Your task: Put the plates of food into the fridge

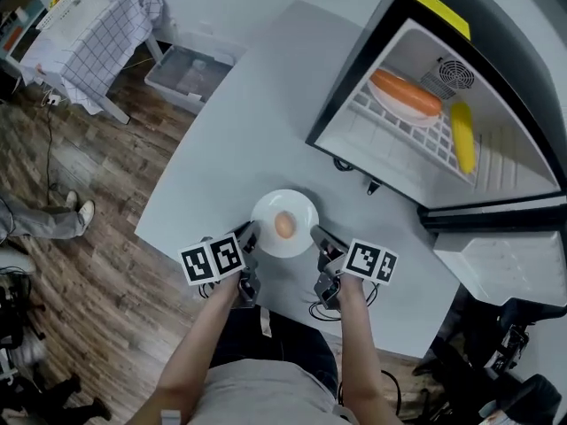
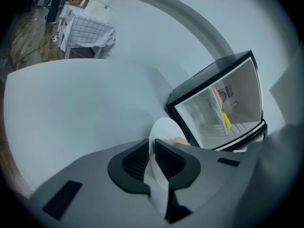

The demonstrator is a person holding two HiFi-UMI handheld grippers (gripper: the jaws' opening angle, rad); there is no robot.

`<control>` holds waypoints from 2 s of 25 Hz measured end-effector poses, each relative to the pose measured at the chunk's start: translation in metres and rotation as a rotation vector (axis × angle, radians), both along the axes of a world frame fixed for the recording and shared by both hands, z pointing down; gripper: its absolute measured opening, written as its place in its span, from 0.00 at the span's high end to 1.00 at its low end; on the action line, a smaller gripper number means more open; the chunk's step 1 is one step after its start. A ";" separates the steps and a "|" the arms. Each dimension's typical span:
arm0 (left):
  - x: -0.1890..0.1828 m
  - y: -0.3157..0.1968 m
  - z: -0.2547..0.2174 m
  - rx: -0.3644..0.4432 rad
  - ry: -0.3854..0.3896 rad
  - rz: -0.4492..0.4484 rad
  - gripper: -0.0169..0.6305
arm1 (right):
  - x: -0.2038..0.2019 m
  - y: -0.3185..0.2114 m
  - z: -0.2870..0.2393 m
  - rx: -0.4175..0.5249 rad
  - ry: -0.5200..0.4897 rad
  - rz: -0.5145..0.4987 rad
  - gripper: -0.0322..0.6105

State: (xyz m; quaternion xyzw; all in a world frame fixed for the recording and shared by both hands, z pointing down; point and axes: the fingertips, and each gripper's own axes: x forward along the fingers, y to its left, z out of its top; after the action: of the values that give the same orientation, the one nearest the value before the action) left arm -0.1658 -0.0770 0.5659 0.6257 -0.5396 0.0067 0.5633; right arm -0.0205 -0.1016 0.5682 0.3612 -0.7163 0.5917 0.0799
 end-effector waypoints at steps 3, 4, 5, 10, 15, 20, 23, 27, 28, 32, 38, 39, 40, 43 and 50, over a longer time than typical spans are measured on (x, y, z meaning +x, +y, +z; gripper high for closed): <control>0.029 -0.007 -0.004 0.004 0.000 0.031 0.91 | 0.030 -0.002 -0.003 0.005 -0.002 0.040 0.89; 0.040 -0.009 -0.005 0.006 0.000 0.040 0.91 | 0.041 -0.003 -0.005 0.008 -0.002 0.052 0.89; 0.049 -0.012 -0.006 0.008 0.001 0.049 0.91 | 0.051 -0.004 -0.006 0.012 -0.002 0.063 0.89; 0.094 -0.018 -0.011 0.019 0.003 0.075 0.91 | 0.097 -0.006 -0.011 0.030 -0.003 0.104 0.89; 0.125 -0.026 -0.018 0.031 0.011 0.085 0.91 | 0.129 -0.011 -0.016 0.048 -0.021 0.145 0.89; 0.143 -0.038 -0.028 0.042 0.011 0.088 0.91 | 0.147 -0.023 -0.026 0.077 -0.024 0.173 0.89; 0.148 -0.047 -0.033 0.043 0.034 0.082 0.91 | 0.153 -0.031 -0.031 0.090 -0.029 0.196 0.89; 0.153 -0.065 -0.036 0.045 0.062 0.093 0.91 | 0.159 -0.045 -0.035 0.103 -0.027 0.239 0.89; 0.156 -0.070 -0.037 0.045 0.070 0.099 0.91 | 0.162 -0.049 -0.037 0.108 -0.025 0.251 0.89; 0.161 -0.088 -0.039 0.041 0.089 0.116 0.91 | 0.168 -0.064 -0.040 0.120 -0.023 0.297 0.89; 0.165 -0.114 -0.039 0.038 0.120 0.102 0.92 | 0.174 -0.086 -0.040 0.132 -0.012 0.351 0.89; 0.165 -0.118 -0.038 0.037 0.125 0.096 0.92 | 0.174 -0.090 -0.039 0.132 -0.010 0.358 0.89; 0.165 -0.122 -0.038 0.036 0.132 0.090 0.92 | 0.175 -0.094 -0.038 0.132 -0.010 0.366 0.89; 0.168 -0.133 -0.037 0.036 0.161 0.077 0.92 | 0.179 -0.104 -0.034 0.129 -0.022 0.391 0.89; 0.170 -0.158 -0.033 0.035 0.183 0.044 0.92 | 0.183 -0.130 -0.033 0.138 -0.019 0.434 0.89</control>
State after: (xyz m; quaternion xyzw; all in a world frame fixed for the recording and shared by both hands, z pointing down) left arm 0.0039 -0.2352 0.5329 0.6450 -0.4720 -0.0478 0.5991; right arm 0.1622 -0.2318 0.5352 0.5059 -0.6612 0.5481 -0.0806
